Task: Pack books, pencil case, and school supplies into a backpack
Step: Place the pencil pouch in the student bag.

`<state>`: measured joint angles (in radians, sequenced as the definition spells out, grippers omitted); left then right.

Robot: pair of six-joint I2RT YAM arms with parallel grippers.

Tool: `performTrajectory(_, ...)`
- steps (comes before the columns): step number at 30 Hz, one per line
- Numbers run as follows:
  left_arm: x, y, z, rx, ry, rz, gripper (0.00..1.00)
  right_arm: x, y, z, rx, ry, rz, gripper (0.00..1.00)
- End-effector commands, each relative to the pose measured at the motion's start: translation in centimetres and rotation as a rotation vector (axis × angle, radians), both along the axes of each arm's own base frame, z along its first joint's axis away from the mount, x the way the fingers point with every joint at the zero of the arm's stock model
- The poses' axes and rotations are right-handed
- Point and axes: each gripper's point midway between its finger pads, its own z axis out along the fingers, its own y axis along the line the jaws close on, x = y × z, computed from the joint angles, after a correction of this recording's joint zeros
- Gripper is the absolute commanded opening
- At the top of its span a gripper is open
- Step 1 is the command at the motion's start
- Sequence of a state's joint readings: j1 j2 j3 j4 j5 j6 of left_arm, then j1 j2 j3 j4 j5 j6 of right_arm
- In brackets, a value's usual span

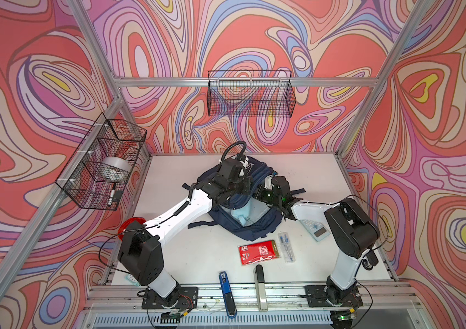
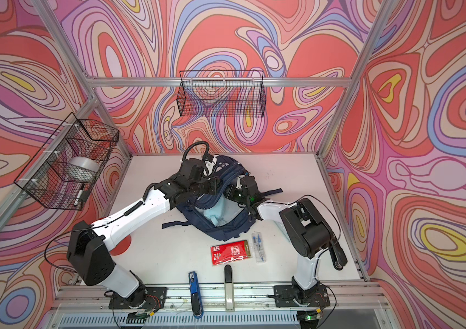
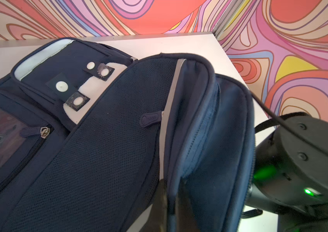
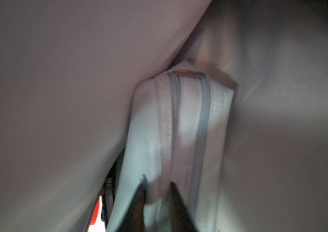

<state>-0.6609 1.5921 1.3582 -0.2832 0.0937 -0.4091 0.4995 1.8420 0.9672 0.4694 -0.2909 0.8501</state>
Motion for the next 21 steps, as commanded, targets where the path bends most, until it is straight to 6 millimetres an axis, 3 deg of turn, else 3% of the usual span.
performTrajectory(1, -0.3, -0.3, 3.1, -0.094, -0.056, 0.009, 0.00, 1.3, -1.1, 1.5, -0.018, -0.039, -0.112, 0.13)
performTrajectory(5, -0.4, -0.3, 3.3, -0.098, -0.058, 0.004, 0.00, 2.2, -1.1, 1.5, -0.041, -0.035, -0.141, 0.00)
performTrajectory(15, -1.1, -0.5, 3.8, -0.120, -0.054, -0.014, 0.00, 5.1, -3.7, 4.3, 0.153, -0.097, -0.389, 0.00)
performTrajectory(21, -1.6, -0.6, 3.5, -0.133, -0.042, -0.027, 0.00, 6.9, -4.0, 4.5, 0.226, -0.127, -0.486, 0.00)
